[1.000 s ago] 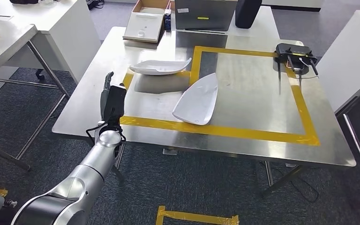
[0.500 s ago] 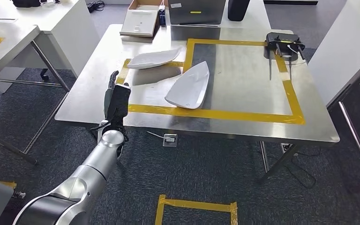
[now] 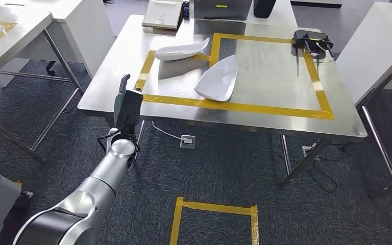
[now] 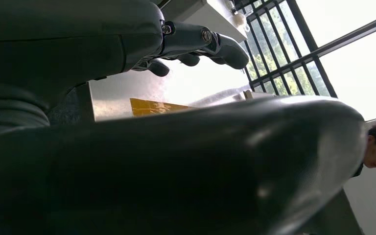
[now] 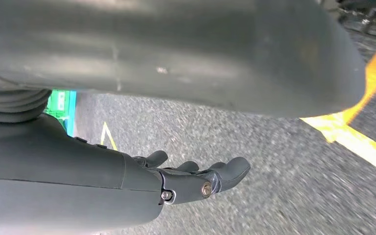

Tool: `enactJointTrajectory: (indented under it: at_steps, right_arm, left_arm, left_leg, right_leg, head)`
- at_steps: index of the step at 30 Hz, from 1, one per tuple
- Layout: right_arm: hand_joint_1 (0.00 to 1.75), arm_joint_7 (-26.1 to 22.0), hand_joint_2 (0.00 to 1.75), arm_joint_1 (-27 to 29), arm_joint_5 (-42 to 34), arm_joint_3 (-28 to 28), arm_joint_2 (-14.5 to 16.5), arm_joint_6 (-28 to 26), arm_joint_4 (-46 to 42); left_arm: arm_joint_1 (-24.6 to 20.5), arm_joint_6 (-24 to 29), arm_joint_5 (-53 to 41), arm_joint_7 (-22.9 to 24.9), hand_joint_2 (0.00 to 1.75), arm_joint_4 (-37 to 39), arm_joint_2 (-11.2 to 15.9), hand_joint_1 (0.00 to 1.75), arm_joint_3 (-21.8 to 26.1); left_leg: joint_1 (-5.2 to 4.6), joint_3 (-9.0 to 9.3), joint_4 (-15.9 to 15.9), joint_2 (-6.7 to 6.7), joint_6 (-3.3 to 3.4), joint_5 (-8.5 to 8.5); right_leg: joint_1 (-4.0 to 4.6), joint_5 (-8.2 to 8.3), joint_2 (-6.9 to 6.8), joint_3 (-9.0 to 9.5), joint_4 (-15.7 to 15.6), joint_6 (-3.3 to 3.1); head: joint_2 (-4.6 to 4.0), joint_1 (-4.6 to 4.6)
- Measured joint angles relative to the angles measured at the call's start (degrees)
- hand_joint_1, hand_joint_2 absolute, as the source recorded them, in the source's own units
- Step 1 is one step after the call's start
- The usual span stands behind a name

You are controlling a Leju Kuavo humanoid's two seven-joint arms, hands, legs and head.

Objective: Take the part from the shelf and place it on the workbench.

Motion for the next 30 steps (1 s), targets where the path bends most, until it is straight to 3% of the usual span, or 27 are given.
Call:
enactJointTrajectory:
  at_steps: [1,3,5,7,8,10,12,13,14,15,16,18,19,20,22,23,24,27,28,29,30]
  right_arm:
    - [0.00,0.00,0.00,-0.04,-0.01,-0.01,-0.02,0.00,-0.01]
    - [0.00,-0.03,0.00,-0.26,-0.03,-0.02,-0.15,0.00,-0.11]
    - [0.00,-0.07,0.00,-0.48,-0.10,-0.03,-0.26,0.01,-0.22]
    - [0.00,-0.05,0.00,-0.56,-0.16,-0.04,-0.24,0.07,-0.22]
    - [0.00,-0.03,0.00,-0.58,-0.19,-0.05,-0.23,0.10,-0.22]
    - [0.00,0.01,0.00,-0.58,-0.20,-0.07,-0.21,0.18,-0.22]
    - [0.00,0.02,0.00,-0.52,-0.19,-0.08,-0.20,0.28,-0.22]
    - [0.00,0.02,0.00,-0.49,-0.18,-0.10,-0.19,0.32,-0.22]
    - [0.00,0.02,0.00,-0.46,-0.17,-0.14,-0.18,0.34,-0.22]
    - [0.00,0.01,0.00,-0.46,-0.16,-0.19,-0.18,0.36,-0.22]
    - [0.00,-0.02,0.00,-0.46,-0.15,-0.25,-0.18,0.40,-0.22]
    - [0.00,-0.07,0.00,-0.47,0.02,-0.39,-0.18,0.66,-0.23]
    - [0.00,-0.07,0.00,-0.44,0.16,-0.44,-0.18,0.85,-0.23]
    - [0.00,-0.05,0.00,-0.41,0.32,-0.46,-0.18,1.04,-0.24]
    - [0.00,-0.01,0.00,-0.17,0.48,-0.51,-0.21,1.28,-0.24]
    - [0.00,0.02,0.00,-0.02,0.51,-0.54,-0.25,1.34,-0.23]
    - [0.00,0.12,0.00,0.17,0.58,-0.57,-0.29,1.43,-0.22]
    - [0.00,0.58,0.00,0.39,1.10,-0.61,-0.39,1.76,-0.22]
    - [0.00,0.75,0.00,0.37,1.34,-0.61,-0.42,1.86,-0.22]
    - [0.00,0.95,0.00,0.36,1.58,-0.61,-0.46,1.94,-0.22]
    - [0.00,1.11,0.00,0.34,1.86,-0.61,-0.49,2.01,-0.22]
  left_arm:
    - [0.00,-0.02,0.00,0.02,0.00,0.04,0.00,0.00,-0.01]
    - [-0.05,-0.05,0.00,0.09,0.00,0.05,-0.05,0.00,-0.05]
    - [-0.12,-0.17,0.00,0.17,0.00,0.13,-0.14,0.00,-0.14]
    - [-0.11,-0.50,0.00,0.33,0.00,0.36,-0.14,0.00,-0.23]
    - [-0.09,-0.75,0.03,0.57,0.00,0.52,-0.09,0.00,-0.26]
    - [-0.06,-1.52,0.23,1.44,0.00,1.11,0.10,0.00,-0.27]
    - [0.10,-2.92,0.82,3.31,0.00,2.21,0.32,0.00,-0.27]
    - [0.39,-3.86,1.19,4.67,0.00,3.04,0.46,0.00,-0.27]
    - [0.87,-4.99,1.50,6.44,0.00,3.97,0.65,0.00,-0.27]
    - [1.51,-6.32,1.70,8.75,0.00,4.96,0.86,0.00,-0.27]
    - [2.36,-7.83,1.81,11.43,0.00,5.97,1.11,0.00,-0.27]
    - [4.47,-11.13,1.29,18.17,0.00,7.80,1.77,0.00,-0.27]
    - [5.91,-12.61,0.64,22.02,0.00,8.73,2.21,0.00,-0.27]
    - [7.58,-13.92,-0.07,25.94,0.00,9.68,2.71,0.00,-0.27]
    - [11.49,-16.23,-0.84,33.70,0.00,11.63,3.73,0.00,-0.26]
    - [13.45,-17.17,-0.78,36.84,0.00,12.50,4.13,0.00,-0.25]
    - [15.37,-18.09,-0.64,39.60,0.00,13.24,4.49,0.00,-0.21]
    - [20.81,-20.27,-0.22,44.37,0.00,14.84,5.58,0.00,0.02]
    - [22.51,-21.03,-0.03,45.29,0.00,15.30,5.95,0.00,0.14]
    - [24.07,-21.79,0.27,46.05,0.00,15.73,6.33,0.00,0.27]
    - [25.45,-22.59,0.70,46.74,0.00,16.11,6.67,0.00,0.47]
  left_leg:
    - [-0.07,-0.79,0.05,0.01,-0.08,0.66]
    - [-0.20,-1.82,0.12,0.06,-0.50,1.84]
    - [-0.10,-1.98,-0.10,0.18,-1.17,2.89]
    - [0.04,-2.00,-0.50,0.16,-1.89,3.60]
    - [0.06,-2.38,-0.11,0.06,-2.22,2.77]
    - [0.22,-3.63,3.70,-0.15,-2.88,-2.16]
    - [0.47,-4.83,10.46,-0.17,-3.50,-7.55]
    - [0.59,-4.92,13.34,-0.17,-3.72,-8.38]
    - [0.69,-4.32,14.88,-0.16,-3.89,-7.90]
    - [0.79,-2.85,14.61,-0.16,-3.98,-6.55]
    - [0.88,-0.39,12.38,-0.15,-4.01,-5.12]
    - [0.79,5.38,4.93,-0.18,-3.69,-5.42]
    - [0.67,7.29,1.88,-0.24,-3.32,-6.25]
    - [0.46,8.20,0.14,-0.30,-2.86,-7.08]
    - [0.27,7.95,-0.62,-0.22,-1.76,-6.51]
    - [0.26,7.66,-0.72,-0.10,-1.24,-5.94]
    - [0.34,7.12,-0.88,0.02,-0.73,-5.20]
    - [0.32,4.56,-0.88,0.18,-0.06,-2.95]
    - [0.23,3.56,-0.75,0.26,-0.07,-2.28]
    - [0.15,2.53,-0.57,0.34,-0.10,-1.65]
    - [0.09,1.54,-0.33,0.39,-0.15,-1.06]
  right_leg:
    - [0.22,1.30,0.00,2.76,-2.82,-0.39]
    - [0.78,1.05,-0.08,9.01,-10.81,-1.34]
    - [1.28,-0.25,-0.07,11.79,-15.60,-2.03]
    - [1.23,0.77,-0.11,11.22,-16.37,-2.56]
    - [1.08,1.56,-0.20,10.80,-16.59,-2.91]
    - [0.70,3.33,-0.37,9.49,-16.99,-3.36]
    - [0.58,4.86,-0.41,7.76,-16.93,-3.43]
    - [0.51,5.59,-0.44,6.79,-16.82,-3.36]
    - [0.44,6.30,-0.48,5.77,-16.68,-3.24]
    - [0.36,6.97,-0.50,4.75,-16.52,-3.10]
    - [0.27,7.59,-0.49,3.78,-16.32,-2.92]
    - [0.20,8.68,-0.36,2.44,-15.93,-2.33]
    - [0.18,9.17,-0.28,2.23,-15.87,-1.95]
    - [0.14,9.65,-0.17,2.23,-15.95,-1.55]
    - [-0.08,10.45,0.04,2.34,-16.34,-0.69]
    - [-0.18,9.91,0.09,2.06,-16.09,-0.33]
    - [-0.25,8.13,0.11,1.51,-14.93,0.00]
    - [-0.28,-0.94,0.03,-0.88,-5.59,0.57]
    - [-0.26,-2.46,0.03,-1.17,-2.26,0.64]
    - [-0.22,-2.57,0.02,-0.73,-0.26,0.62]
    - [-0.16,-1.57,0.03,0.64,-0.12,0.47]
  head:
    - [0.00,0.01]
    - [0.00,-0.06]
    - [0.00,0.03]
    - [0.00,0.24]
    - [0.00,0.17]
    - [0.00,-0.05]
    - [0.00,-0.23]
    - [0.00,-0.24]
    - [0.00,-0.24]
    - [0.00,-0.25]
    - [0.00,-0.25]
    - [0.00,-0.23]
    - [0.00,-0.19]
    - [0.00,-0.19]
    - [0.00,-0.25]
    - [0.00,-0.30]
    - [0.00,-0.26]
    - [0.00,0.00]
    - [0.00,0.03]
    - [0.00,0.03]
    - [0.00,0.03]
